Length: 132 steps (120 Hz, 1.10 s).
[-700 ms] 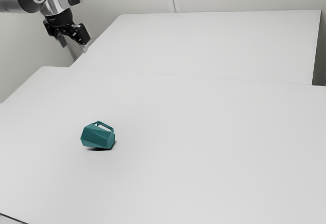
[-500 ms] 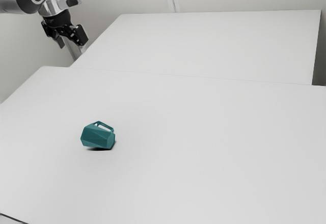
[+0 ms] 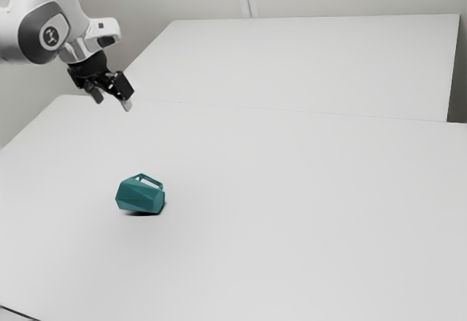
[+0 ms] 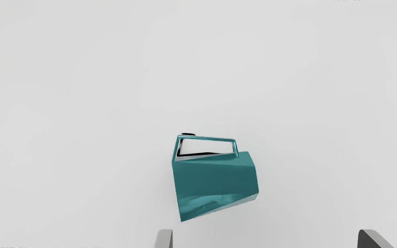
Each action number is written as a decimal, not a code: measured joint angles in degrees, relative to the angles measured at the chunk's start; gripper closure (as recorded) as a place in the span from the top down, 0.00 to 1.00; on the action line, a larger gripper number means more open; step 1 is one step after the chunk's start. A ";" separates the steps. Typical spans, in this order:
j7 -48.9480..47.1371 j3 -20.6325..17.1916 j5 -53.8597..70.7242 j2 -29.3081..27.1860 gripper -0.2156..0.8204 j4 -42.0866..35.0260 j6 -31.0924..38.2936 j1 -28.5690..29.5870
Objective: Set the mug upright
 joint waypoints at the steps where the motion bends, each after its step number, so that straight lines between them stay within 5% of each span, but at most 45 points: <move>1: -0.02 0.16 -0.10 -0.01 0.77 -0.19 0.13 -0.01; 58: 2.41 17.93 -16.01 0.13 0.77 -13.36 9.60 -3.61; 110: 15.68 26.74 -35.35 4.92 0.77 -16.91 7.57 -3.61; 132: 22.97 27.58 -43.10 10.54 0.77 -16.66 3.66 -1.09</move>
